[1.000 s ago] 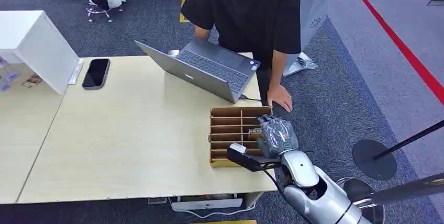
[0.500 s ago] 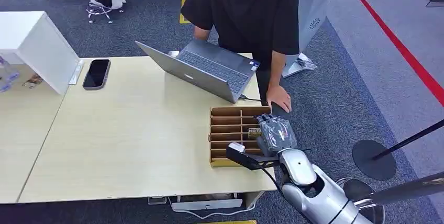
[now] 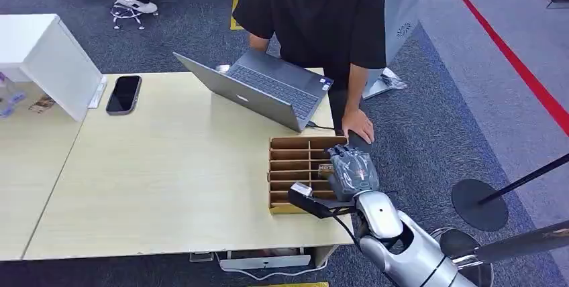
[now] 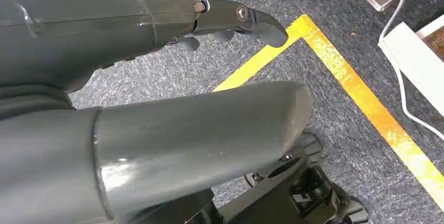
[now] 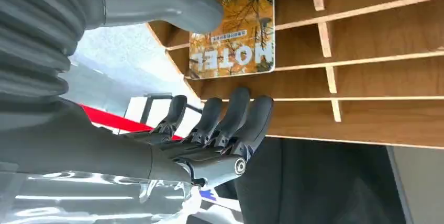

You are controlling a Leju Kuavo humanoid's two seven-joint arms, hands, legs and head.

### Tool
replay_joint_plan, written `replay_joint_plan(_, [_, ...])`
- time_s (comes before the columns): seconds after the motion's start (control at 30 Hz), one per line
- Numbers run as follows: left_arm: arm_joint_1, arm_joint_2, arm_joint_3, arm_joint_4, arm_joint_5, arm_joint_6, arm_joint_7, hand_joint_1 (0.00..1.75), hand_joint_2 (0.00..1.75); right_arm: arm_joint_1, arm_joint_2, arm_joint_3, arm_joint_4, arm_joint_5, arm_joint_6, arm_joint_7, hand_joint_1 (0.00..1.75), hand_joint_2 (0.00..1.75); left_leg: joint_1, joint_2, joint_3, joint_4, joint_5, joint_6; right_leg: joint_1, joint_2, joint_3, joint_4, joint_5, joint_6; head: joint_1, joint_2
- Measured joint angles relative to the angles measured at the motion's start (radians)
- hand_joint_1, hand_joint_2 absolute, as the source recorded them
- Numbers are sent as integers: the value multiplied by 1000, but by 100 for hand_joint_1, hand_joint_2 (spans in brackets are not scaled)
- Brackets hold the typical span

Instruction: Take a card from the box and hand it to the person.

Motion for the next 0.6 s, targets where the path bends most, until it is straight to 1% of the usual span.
replay_joint_plan(0.03, [0, 0, 0, 0, 0, 0, 0, 0, 0, 0, 0, 0, -2, 0, 0, 0, 75, 175, 0, 0, 0, 0, 0, 0, 0, 0, 0, 0, 0, 0, 0, 0])
replay_joint_plan(0.07, [0, 0, 0, 0, 2, 0, 0, 0, 0, 0, 0, 0, -4, 2, 1, 1, 82, 175, 0, 0, 0, 0, 0, 0, 0, 0, 0, 0, 0, 0, 0, 0])
replay_joint_plan(0.2, [0, 0, 0, 0, 2, 0, 0, 0, 0, -1, 1, 0, -12, 12, 6, 3, 86, 175, 0, 0, 0, 0, 0, 0, 0, 0, 0, 0, 0, 0, 0, 0])
replay_joint_plan(0.27, [0, 0, 0, 0, 3, 0, 0, 0, 0, -2, 1, 0, -18, 15, 7, 3, 106, 175, 0, 0, 0, 0, 0, 0, 0, 0, 0, 0, 0, 0, 0, 0])
replay_joint_plan(0.6, [1, 0, 0, 0, 3, 0, 0, 0, 0, -5, 4, 13, -39, 18, 24, 6, 93, 175, 0, 0, 0, 0, 0, 0, 0, 0, 0, 0, 0, 0, 0, 0])
